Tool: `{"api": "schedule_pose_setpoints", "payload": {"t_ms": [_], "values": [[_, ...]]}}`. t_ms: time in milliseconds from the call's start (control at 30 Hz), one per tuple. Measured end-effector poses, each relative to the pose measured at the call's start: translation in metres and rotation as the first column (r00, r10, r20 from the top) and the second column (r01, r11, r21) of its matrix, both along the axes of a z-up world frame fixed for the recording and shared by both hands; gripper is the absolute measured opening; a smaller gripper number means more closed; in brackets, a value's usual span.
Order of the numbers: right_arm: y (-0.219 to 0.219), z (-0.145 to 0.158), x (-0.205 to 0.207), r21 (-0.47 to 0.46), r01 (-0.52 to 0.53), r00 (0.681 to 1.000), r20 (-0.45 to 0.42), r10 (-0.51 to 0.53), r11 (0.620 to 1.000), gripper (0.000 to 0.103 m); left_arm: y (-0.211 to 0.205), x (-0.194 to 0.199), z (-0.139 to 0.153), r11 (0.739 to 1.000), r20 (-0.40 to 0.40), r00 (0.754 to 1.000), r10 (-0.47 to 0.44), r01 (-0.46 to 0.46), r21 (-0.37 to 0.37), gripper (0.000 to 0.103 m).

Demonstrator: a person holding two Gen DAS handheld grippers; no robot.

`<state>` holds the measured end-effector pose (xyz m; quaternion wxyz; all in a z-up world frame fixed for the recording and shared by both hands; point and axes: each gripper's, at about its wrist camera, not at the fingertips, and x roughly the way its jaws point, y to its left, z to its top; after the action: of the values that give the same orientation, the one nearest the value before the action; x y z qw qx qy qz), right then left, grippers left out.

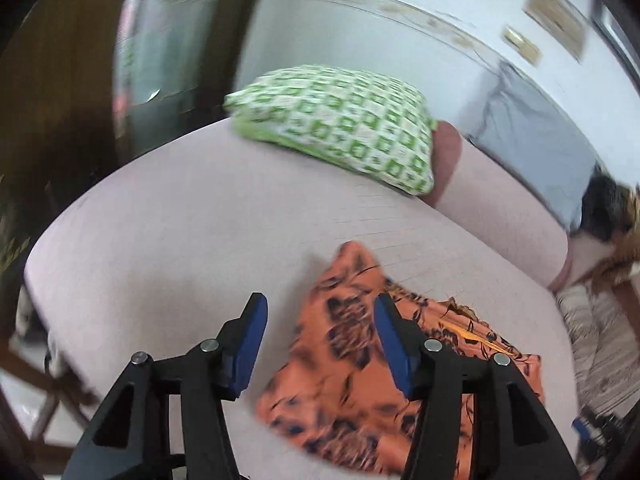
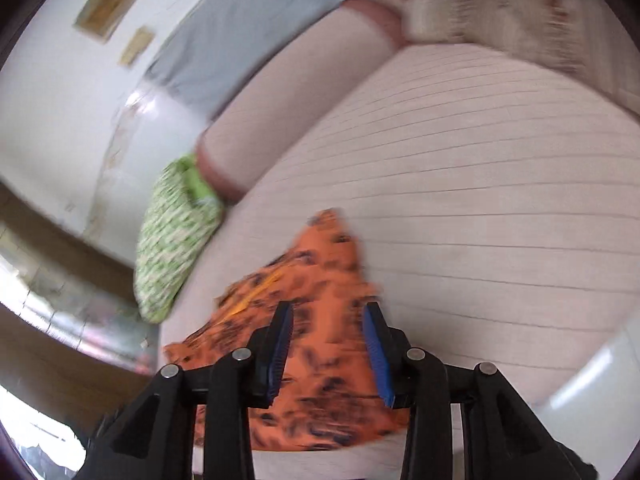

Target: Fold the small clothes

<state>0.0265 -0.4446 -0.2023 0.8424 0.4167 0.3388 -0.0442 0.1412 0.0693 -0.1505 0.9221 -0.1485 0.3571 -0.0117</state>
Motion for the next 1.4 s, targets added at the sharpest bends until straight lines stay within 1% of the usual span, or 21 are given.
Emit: {"api": "schedule_pose_setpoints", "payload": {"t_ms": [67, 133, 233, 300, 333, 367, 400, 433, 533, 633, 767, 867, 933, 1000, 1033, 1133, 1167, 1233, 1333, 1367, 1400], "values": [[0.016, 0.001, 0.03, -0.035, -0.056, 0.998, -0.008, 0.055, 0.998, 0.039, -0.021, 0.033, -0.012, 0.998, -0.048, 0.997, -0.058, 0.059, 0.022, 0.056], [0.031, -0.005, 0.063, -0.067, -0.084, 0.996, -0.04, 0.081, 0.994, 0.039, -0.032, 0.065, -0.031, 0.997, -0.127, 0.989, -0.071, 0.074, 0.021, 0.056], [0.032, -0.027, 0.101, -0.033, -0.089, 0.99, -0.108, 0.085, 0.996, 0.039, -0.041, 0.105, -0.07, 0.997, -0.242, 0.97, -0.036, 0.052, 0.06, 0.056], [0.026, -0.048, 0.114, -0.024, -0.078, 0.983, -0.169, 0.073, 0.997, 0.039, -0.042, 0.123, -0.087, 0.996, -0.274, 0.962, -0.009, 0.033, 0.083, 0.056], [0.025, -0.059, 0.125, -0.021, -0.076, 0.977, -0.199, 0.07, 0.997, 0.039, -0.04, 0.134, -0.101, 0.996, -0.295, 0.955, 0.007, 0.021, 0.091, 0.058], [0.025, -0.069, 0.136, -0.023, -0.072, 0.972, -0.225, 0.065, 0.997, 0.039, -0.037, 0.141, -0.11, 0.996, -0.313, 0.95, 0.024, 0.005, 0.09, 0.068], [0.023, -0.082, 0.147, -0.031, -0.064, 0.964, -0.259, 0.054, 0.997, 0.039, -0.03, 0.147, -0.117, 0.997, -0.317, 0.948, 0.04, -0.019, 0.069, 0.072], [0.022, -0.091, 0.154, -0.036, -0.057, 0.96, -0.275, 0.045, 0.998, 0.039, -0.026, 0.15, -0.12, 0.998, -0.289, 0.956, 0.05, -0.039, 0.043, 0.076], [0.015, -0.1, 0.168, -0.066, -0.044, 0.972, -0.232, 0.027, 0.997, 0.039, -0.029, 0.161, -0.124, 0.996, -0.264, 0.963, 0.061, -0.041, 0.08, 0.084], [0.013, -0.1, 0.176, -0.106, -0.044, 0.98, -0.196, 0.023, 0.993, 0.039, -0.033, 0.163, -0.121, 0.994, -0.258, 0.964, 0.068, -0.044, 0.099, 0.086], [0.01, -0.082, 0.149, -0.061, -0.028, 0.99, -0.141, 0.02, 0.998, 0.039, -0.024, 0.14, -0.104, 0.999, -0.24, 0.971, 0.011, -0.001, 0.04, 0.085], [0.017, -0.059, 0.115, -0.082, -0.04, 0.996, -0.086, 0.033, 0.996, 0.039, -0.024, 0.102, -0.08, 0.993, -0.188, 0.982, -0.032, 0.051, 0.102, 0.085], [0.027, -0.045, 0.091, -0.078, -0.059, 0.997, -0.048, 0.056, 0.995, 0.039, -0.027, 0.08, -0.071, 0.983, -0.184, 0.981, -0.055, 0.085, 0.161, 0.085], [0.043, -0.04, 0.073, -0.069, -0.084, 0.996, -0.044, 0.081, 0.994, 0.041, -0.028, 0.057, -0.068, 0.967, -0.207, 0.977, -0.055, 0.103, 0.232, 0.085], [0.05, -0.041, 0.061, -0.057, -0.108, 0.993, -0.061, 0.105, 0.993, 0.049, -0.028, 0.047, -0.069, 0.958, -0.227, 0.973, -0.046, 0.107, 0.268, 0.085], [0.064, -0.05, 0.04, -0.044, -0.149, 0.984, -0.106, 0.144, 0.988, 0.051, -0.024, 0.032, -0.082, 0.932, -0.316, 0.949, 0.0, 0.115, 0.344, 0.086], [0.067, -0.057, 0.036, -0.041, -0.151, 0.98, -0.14, 0.144, 0.988, 0.053, -0.023, 0.034, -0.092, 0.929, -0.358, 0.934, 0.005, 0.128, 0.347, 0.089], [0.068, -0.079, 0.031, -0.014, -0.174, 0.959, -0.23, 0.166, 0.985, 0.055, -0.016, 0.035, -0.098, 0.948, -0.367, 0.93, 0.032, 0.089, 0.307, 0.093], [0.073, -0.074, 0.026, -0.08, -0.222, 0.957, -0.208, 0.201, 0.972, 0.054, -0.018, 0.033, -0.087, 0.95, -0.41, 0.909, 0.068, 0.067, 0.305, 0.092], [0.073, -0.068, 0.022, -0.076, -0.22, 0.961, -0.187, 0.203, 0.972, 0.054, -0.023, 0.028, -0.077, 0.945, -0.402, 0.914, 0.057, 0.08, 0.316, 0.092], [0.069, -0.06, 0.013, -0.061, -0.209, 0.972, -0.124, 0.2, 0.976, 0.054, -0.03, 0.021, -0.062, 0.939, -0.368, 0.929, 0.032, 0.098, 0.329, 0.092]]}}
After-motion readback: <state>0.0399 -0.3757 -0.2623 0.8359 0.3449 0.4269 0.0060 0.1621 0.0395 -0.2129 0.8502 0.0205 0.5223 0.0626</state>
